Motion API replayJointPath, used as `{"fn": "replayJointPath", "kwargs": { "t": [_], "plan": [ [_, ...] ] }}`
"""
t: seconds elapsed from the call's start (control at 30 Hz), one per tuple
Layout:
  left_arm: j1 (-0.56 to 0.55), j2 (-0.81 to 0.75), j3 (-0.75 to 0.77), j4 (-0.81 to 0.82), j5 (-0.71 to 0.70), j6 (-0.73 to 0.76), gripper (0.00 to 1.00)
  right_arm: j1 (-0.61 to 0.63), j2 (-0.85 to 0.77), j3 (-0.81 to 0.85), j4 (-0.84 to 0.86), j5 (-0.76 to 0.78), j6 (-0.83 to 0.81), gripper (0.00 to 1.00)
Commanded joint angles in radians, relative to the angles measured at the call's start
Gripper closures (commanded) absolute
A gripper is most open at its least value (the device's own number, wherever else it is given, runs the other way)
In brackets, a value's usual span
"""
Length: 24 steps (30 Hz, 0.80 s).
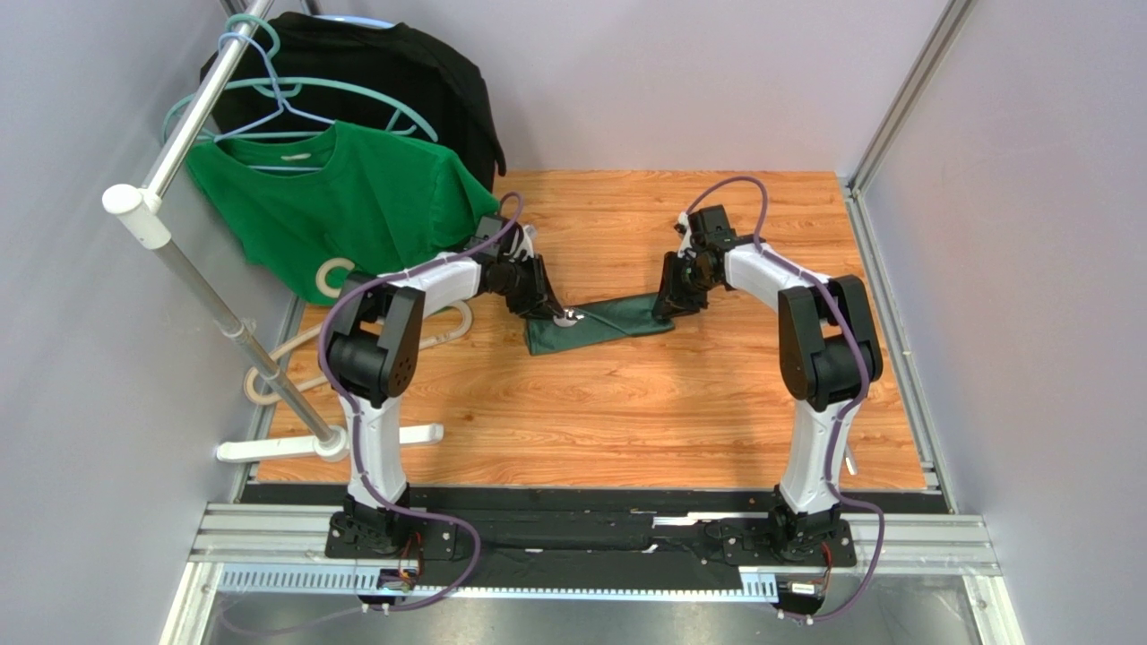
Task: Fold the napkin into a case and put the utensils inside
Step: Insert the spoon into the folded napkin, then pick up the fork from the corner of the board.
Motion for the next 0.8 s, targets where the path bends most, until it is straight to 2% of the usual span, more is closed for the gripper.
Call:
{"fn": "replayJointPath", "kwargs": {
  "t": [0.0, 0.03, 0.07, 0.1, 0.13, 0.27, 0.33, 0.4, 0.43, 0.47, 0.5, 0.57, 0.63, 0.67, 0.77],
  "plan": [
    [0.001, -0.106, 0.012, -0.119, -0.138, 0.051, 0.30, 0.010, -0.111, 0.076, -0.096, 0.106, 0.006, 0.58],
    [0.001, -0.138, 0.010, -0.137, -0.152, 0.057, 0.16, 0.010, -0.166, 0.085, -0.125, 0.167, 0.020, 0.41],
    [0.001, -0.156, 0.007, -0.152, -0.164, 0.065, 0.07, 0.009, -0.192, 0.102, -0.186, 0.204, 0.034, 0.39],
    [0.001, -0.176, 0.002, -0.172, -0.173, 0.074, 0.01, 0.009, -0.227, 0.097, -0.213, 0.238, 0.046, 0.37],
    [0.001, -0.214, -0.004, -0.180, -0.173, 0.075, 0.01, 0.007, -0.258, 0.085, -0.239, 0.311, 0.082, 0.32],
    [-0.033, -0.348, -0.060, -0.221, -0.213, 0.100, 0.01, -0.071, -0.472, -0.079, -0.386, 0.498, 0.207, 0.25],
    [-0.074, -0.415, -0.090, -0.227, -0.196, 0.112, 0.01, -0.135, -0.560, -0.232, -0.421, 0.543, 0.229, 0.20],
    [-0.111, -0.449, -0.091, -0.253, -0.185, 0.121, 0.03, -0.299, -0.708, -0.399, -0.411, 0.517, 0.235, 0.18],
    [-0.150, -0.483, -0.099, -0.253, -0.178, 0.123, 0.03, -0.356, -0.753, -0.444, -0.405, 0.493, 0.242, 0.13],
    [-0.171, -0.498, -0.099, -0.250, -0.167, 0.123, 0.03, -0.476, -0.798, -0.496, -0.386, 0.452, 0.255, 0.12],
    [-0.191, -0.509, -0.100, -0.244, -0.134, 0.114, 0.04, -0.534, -0.879, -0.553, -0.392, 0.429, 0.280, 0.12],
    [-0.261, -0.531, -0.084, -0.246, -0.109, 0.103, 0.07, -0.600, -0.948, -0.587, -0.437, 0.540, 0.401, 0.11],
    [-0.336, -0.541, -0.064, -0.258, -0.103, 0.097, 0.07, -0.614, -1.001, -0.608, -0.470, 0.649, 0.486, 0.01],
    [-0.355, -0.546, -0.059, -0.262, -0.104, 0.085, 0.07, -0.657, -1.005, -0.602, -0.525, 0.652, 0.530, 0.00],
    [-0.418, -0.555, -0.051, -0.266, -0.118, 0.066, 0.07, -0.713, -1.006, -0.604, -0.544, 0.591, 0.673, 0.01]
  ]
}}
